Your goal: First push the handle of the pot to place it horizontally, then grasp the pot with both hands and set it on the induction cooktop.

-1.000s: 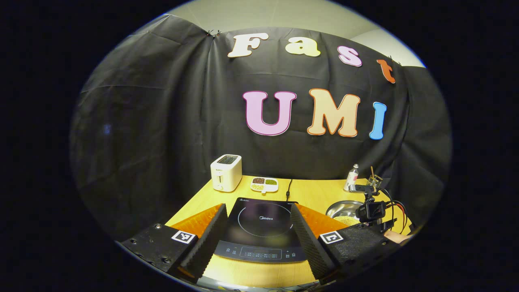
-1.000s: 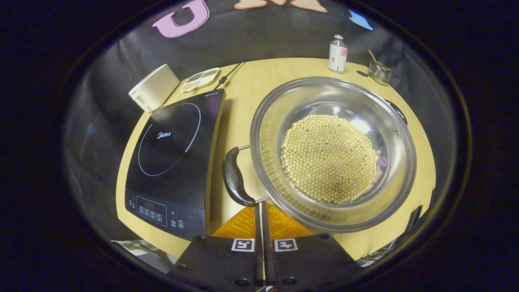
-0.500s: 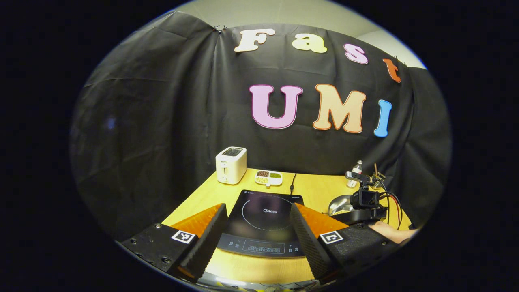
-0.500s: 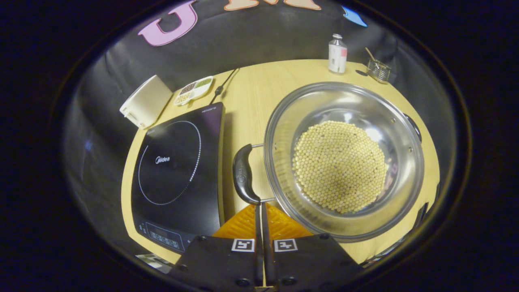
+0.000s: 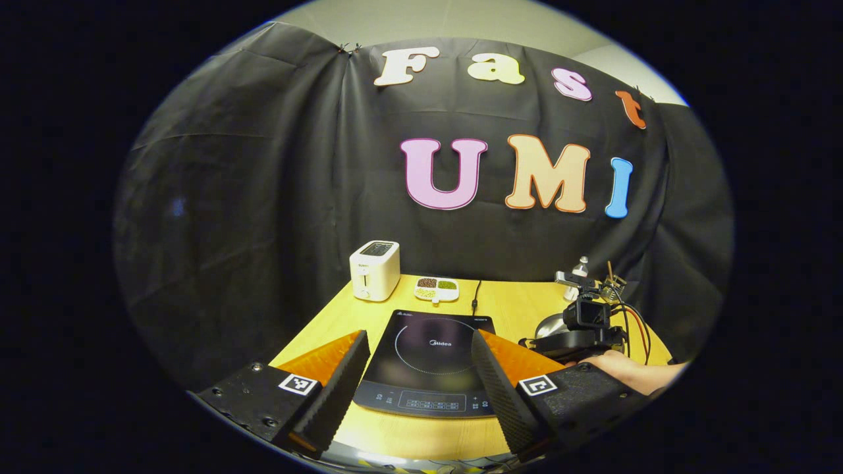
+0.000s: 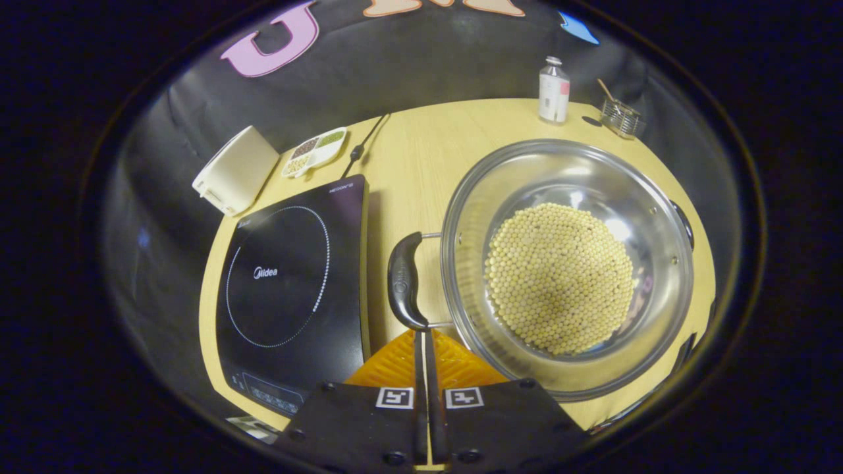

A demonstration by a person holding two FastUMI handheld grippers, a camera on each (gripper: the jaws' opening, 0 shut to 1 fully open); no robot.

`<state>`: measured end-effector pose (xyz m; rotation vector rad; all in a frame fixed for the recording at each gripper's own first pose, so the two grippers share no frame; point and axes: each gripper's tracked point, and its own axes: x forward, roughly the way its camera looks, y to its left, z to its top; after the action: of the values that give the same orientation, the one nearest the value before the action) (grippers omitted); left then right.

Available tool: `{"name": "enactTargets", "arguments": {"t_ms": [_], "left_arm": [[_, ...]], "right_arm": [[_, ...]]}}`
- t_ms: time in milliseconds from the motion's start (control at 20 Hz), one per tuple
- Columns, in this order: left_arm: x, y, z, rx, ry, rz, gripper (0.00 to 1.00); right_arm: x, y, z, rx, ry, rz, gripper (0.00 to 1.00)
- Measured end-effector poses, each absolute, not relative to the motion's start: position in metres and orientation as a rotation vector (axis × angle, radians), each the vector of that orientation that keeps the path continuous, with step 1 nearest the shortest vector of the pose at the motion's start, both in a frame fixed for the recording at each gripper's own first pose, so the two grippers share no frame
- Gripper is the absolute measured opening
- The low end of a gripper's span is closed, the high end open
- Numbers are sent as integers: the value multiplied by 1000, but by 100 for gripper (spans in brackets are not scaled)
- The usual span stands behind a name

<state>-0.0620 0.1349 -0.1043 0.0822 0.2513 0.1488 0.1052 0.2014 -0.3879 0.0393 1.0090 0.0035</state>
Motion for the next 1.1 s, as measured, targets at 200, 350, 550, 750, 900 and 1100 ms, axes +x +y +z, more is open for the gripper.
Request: {"name": "enactTargets", "arguments": {"t_ms": [200, 350, 550, 750, 900, 1100], "left_arm": [[-58, 127, -108, 82, 261, 122, 95], [-57, 120, -110, 74, 266, 98, 95], [-49, 104, -118, 42, 283, 38, 95], [-43, 90, -139, 23, 354, 0, 96], [-34, 76, -147, 46, 379, -24, 95], [-19, 49, -161, 41, 431, -66, 96]], "right_arm": [[96, 194, -375, 7, 987, 30, 9], [84, 186, -360, -12, 968, 71, 5], [72, 171, -336, -35, 907, 103, 26], [64, 150, -311, -6, 861, 103, 63], [61, 127, -298, 5, 842, 101, 92], [65, 83, -283, 12, 844, 69, 97]]}}
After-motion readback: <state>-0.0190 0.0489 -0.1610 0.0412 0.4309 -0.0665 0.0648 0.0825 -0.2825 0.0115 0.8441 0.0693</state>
